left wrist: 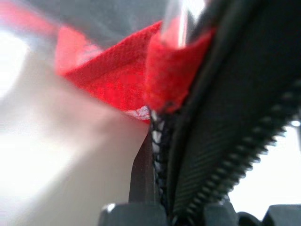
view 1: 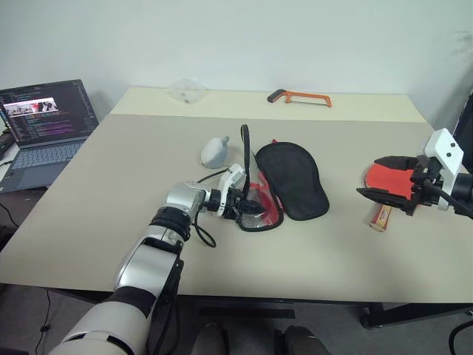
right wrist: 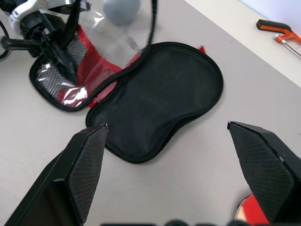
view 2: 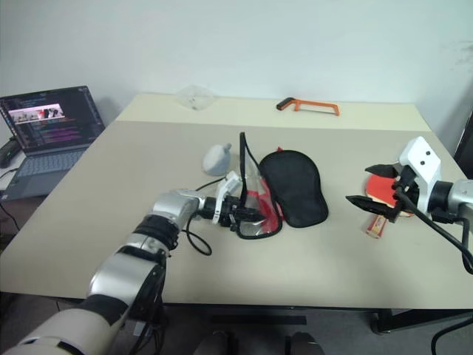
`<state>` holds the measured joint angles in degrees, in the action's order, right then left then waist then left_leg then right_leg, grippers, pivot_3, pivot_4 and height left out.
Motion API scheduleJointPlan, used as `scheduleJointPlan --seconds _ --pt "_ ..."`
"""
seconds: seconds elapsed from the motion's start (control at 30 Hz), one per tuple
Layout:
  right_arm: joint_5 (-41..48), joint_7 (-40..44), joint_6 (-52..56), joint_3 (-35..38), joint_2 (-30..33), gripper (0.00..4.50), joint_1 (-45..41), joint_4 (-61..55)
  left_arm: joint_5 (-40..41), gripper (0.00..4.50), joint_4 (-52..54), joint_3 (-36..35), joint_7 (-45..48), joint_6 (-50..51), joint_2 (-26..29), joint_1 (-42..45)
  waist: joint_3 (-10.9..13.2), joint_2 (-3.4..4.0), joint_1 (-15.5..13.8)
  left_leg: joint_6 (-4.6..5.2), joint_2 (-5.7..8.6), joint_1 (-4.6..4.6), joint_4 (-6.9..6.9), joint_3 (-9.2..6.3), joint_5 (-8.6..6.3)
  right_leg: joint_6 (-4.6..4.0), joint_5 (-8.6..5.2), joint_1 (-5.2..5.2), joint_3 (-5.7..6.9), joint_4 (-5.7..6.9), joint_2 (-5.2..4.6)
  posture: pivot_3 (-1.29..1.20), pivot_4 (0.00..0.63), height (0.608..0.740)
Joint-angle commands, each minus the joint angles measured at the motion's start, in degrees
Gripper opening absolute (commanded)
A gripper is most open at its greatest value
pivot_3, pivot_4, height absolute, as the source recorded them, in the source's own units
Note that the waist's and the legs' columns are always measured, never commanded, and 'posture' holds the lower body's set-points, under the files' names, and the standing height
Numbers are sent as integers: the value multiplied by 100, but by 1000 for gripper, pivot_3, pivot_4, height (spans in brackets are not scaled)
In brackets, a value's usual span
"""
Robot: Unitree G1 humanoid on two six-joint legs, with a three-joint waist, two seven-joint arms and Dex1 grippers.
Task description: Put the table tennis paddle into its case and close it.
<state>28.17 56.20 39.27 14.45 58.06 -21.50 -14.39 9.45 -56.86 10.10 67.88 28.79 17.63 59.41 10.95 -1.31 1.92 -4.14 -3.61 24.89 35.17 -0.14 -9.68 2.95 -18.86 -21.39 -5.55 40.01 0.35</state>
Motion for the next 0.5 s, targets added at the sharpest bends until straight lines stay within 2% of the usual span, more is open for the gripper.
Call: scheduleJointPlan --seconds 0.03,0.17,0.27,0.4,0.5 --pt "71 -27 -24 187 106 4500 -58 -174 -154 40 -364 -389 -873 -416 141 288 0 0 3 0 0 0 0 0 0 0 0 0 0 0 0 0 150 740" --pt "101 -105 22 14 -26 4500 -190 -161 -140 40 -413 -701 -1532 -432 150 362 0 0 3 0 0 0 0 0 0 0 0 0 0 0 0 0 150 740" --pt "65 -283 141 -166 -205 4500 -319 -77 -100 40 -121 -748 -1492 -199 125 253 0 0 11 0 0 0 0 0 0 0 0 0 0 1 0 0 150 740" --pt "-201 -975 450 -493 -668 4500 -692 302 -38 40 578 -667 -1322 288 89 -66 0 0 18 -1 -2 0 0 1 1 0 1 1 -1 2 1 0 150 740" --pt "-363 -1729 976 -734 -1228 4500 -1055 598 -37 642 1153 -671 -1492 636 103 -348 0 0 24 -1 -2 0 -1 2 1 -1 1 -3 -2 3 0 0 150 740"
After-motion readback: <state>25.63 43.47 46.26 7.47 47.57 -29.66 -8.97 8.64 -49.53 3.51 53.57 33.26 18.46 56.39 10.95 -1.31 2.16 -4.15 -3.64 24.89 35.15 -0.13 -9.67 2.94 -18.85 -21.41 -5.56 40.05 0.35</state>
